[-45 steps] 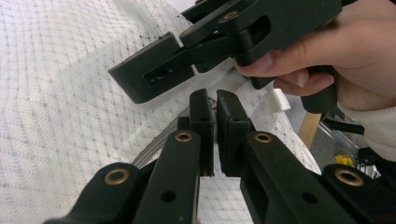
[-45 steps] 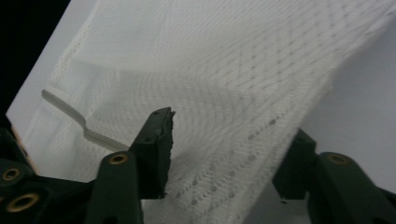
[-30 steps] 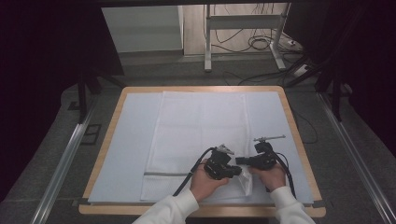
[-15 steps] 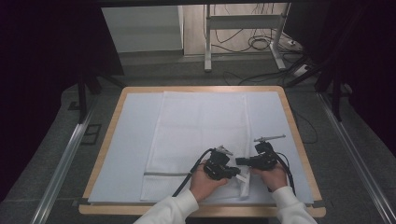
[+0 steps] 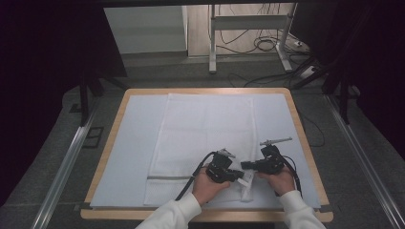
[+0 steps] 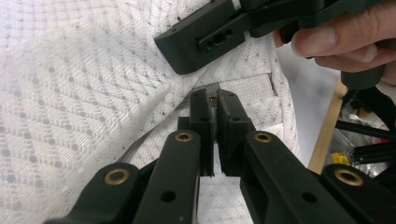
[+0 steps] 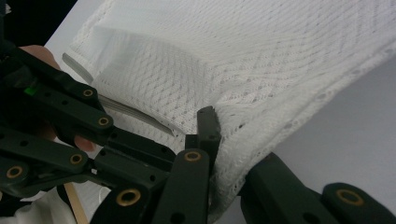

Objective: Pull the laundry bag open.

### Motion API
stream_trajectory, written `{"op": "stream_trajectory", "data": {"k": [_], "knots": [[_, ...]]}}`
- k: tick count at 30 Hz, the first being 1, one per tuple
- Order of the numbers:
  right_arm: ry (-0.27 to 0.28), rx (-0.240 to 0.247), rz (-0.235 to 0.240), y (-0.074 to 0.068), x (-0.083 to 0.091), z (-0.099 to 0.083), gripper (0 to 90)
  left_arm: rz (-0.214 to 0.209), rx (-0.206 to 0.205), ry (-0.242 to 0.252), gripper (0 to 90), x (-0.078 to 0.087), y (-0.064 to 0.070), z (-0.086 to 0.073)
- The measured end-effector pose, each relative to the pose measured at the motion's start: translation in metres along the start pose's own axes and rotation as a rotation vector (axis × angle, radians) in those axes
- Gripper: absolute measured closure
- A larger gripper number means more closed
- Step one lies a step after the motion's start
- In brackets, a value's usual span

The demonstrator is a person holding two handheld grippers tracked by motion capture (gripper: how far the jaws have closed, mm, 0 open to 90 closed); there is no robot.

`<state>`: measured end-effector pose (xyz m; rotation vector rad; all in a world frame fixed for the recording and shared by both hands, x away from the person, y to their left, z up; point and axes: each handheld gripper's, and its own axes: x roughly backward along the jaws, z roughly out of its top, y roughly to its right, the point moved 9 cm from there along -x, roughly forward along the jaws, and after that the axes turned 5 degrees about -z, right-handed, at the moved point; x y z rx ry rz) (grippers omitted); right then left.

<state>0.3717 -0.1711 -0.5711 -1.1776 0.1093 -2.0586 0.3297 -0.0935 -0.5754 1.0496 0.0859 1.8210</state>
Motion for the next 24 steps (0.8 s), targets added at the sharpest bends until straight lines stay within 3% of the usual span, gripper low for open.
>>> {"op": "stream_trajectory", "data": {"k": [14,24], "knots": [[0.000,0.027,0.010,-0.0013,0.0011,-0.0011,88.7,-0.017,0.012,0.000,87.3,0.0014,-0.0043,-0.0014],[-0.004,0.031,0.009,-0.0012,0.0013,-0.0021,88.7,-0.034,0.042,0.005,87.4,0.0038,-0.0098,-0.0018]]}}
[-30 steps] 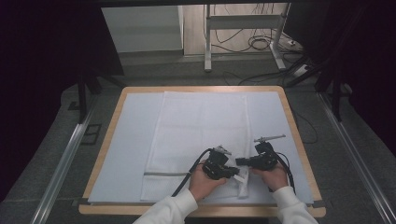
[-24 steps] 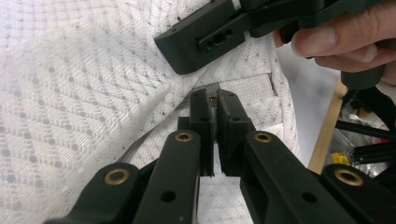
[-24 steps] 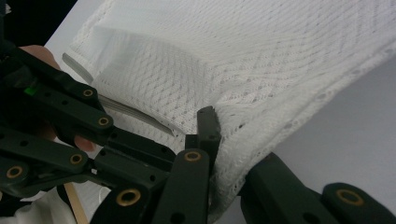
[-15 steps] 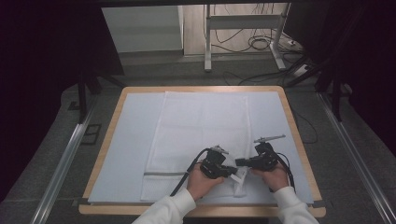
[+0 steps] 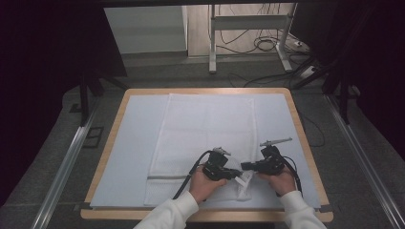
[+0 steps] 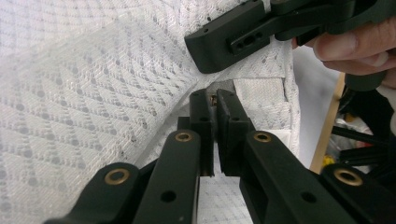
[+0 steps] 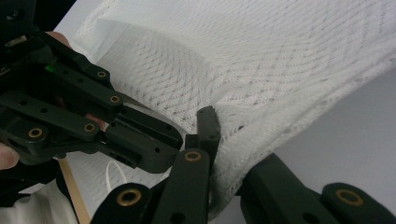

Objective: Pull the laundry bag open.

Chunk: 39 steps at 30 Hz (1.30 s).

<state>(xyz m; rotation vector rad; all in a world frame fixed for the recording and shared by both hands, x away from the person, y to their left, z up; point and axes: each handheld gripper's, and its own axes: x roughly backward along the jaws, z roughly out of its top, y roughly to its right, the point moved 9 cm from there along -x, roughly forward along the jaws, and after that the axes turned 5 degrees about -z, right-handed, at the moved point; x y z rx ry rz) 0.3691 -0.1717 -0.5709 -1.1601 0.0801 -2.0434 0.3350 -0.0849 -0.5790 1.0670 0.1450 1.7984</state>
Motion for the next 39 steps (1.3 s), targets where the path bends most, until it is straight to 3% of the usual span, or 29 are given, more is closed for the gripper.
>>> {"op": "stream_trajectory", "data": {"k": [18,24,39], "knots": [[0.041,-0.027,-0.010,0.001,0.002,0.004,88.7,-0.019,0.023,0.013,87.3,0.006,-0.003,0.001],[0.049,-0.029,-0.012,0.003,0.004,0.005,88.8,0.029,0.014,0.005,87.4,0.008,-0.013,-0.001],[0.056,-0.041,-0.012,0.004,0.006,0.006,88.7,0.052,0.013,0.001,87.4,0.020,-0.019,-0.009]]}}
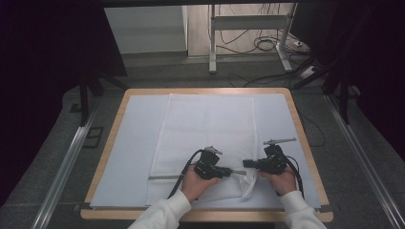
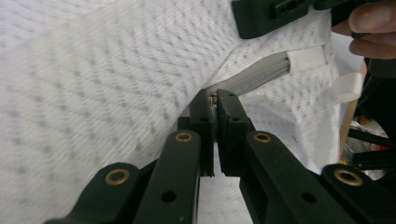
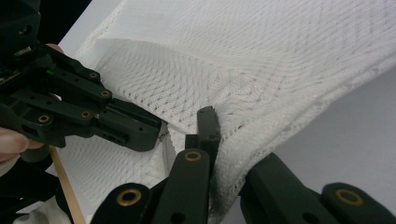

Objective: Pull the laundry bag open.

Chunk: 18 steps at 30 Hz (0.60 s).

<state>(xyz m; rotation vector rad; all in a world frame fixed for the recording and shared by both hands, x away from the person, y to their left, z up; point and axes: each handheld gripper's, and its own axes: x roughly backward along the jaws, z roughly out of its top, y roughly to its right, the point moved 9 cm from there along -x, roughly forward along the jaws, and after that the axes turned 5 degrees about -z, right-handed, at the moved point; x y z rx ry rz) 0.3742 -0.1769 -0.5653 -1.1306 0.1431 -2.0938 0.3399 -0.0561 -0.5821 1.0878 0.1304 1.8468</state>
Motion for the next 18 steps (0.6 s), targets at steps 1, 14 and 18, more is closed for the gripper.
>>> {"op": "stream_trajectory", "data": {"k": [1,14,18], "knots": [[0.001,-0.001,0.001,0.000,0.000,0.000,88.7,-0.001,0.002,0.002,87.4,0.001,0.000,0.000],[0.009,0.000,-0.005,0.000,-0.002,0.001,88.7,0.004,-0.021,0.001,87.4,0.010,0.001,-0.002],[0.012,-0.010,-0.006,0.001,-0.003,0.003,88.7,-0.002,-0.026,0.001,87.4,0.013,-0.002,-0.002]]}}
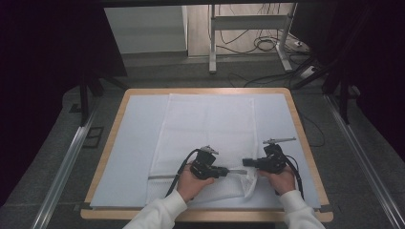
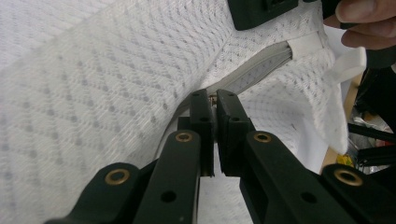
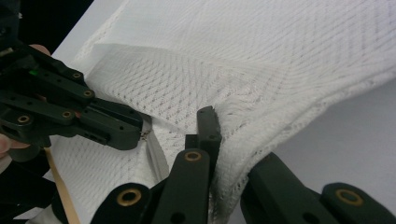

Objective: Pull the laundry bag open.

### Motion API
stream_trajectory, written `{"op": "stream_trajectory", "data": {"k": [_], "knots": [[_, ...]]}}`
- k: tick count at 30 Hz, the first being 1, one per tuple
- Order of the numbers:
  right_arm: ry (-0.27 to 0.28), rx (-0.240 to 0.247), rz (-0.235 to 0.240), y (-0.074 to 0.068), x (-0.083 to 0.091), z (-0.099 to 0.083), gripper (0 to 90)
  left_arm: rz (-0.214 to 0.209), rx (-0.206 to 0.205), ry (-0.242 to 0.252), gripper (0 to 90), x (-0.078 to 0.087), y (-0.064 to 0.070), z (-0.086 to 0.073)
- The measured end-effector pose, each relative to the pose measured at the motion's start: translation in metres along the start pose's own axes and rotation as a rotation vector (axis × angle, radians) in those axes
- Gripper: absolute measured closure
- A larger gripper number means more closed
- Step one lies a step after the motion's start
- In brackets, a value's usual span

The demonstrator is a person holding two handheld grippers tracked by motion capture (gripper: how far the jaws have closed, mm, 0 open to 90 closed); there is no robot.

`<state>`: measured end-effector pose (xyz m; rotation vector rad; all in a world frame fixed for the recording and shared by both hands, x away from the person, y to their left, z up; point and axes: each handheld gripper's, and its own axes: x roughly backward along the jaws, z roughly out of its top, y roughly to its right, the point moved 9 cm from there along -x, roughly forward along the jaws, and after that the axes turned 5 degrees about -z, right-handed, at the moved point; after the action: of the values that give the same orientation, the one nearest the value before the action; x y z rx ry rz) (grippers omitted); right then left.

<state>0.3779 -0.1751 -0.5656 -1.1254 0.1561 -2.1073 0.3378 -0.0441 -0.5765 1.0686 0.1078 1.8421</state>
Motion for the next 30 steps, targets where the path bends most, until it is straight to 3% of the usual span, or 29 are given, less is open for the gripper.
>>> {"op": "stream_trajectory", "data": {"k": [30], "knots": [[-0.009,0.012,-0.003,-0.003,-0.002,-0.002,88.7,-0.008,0.055,0.011,87.4,0.024,-0.019,-0.018]]}}
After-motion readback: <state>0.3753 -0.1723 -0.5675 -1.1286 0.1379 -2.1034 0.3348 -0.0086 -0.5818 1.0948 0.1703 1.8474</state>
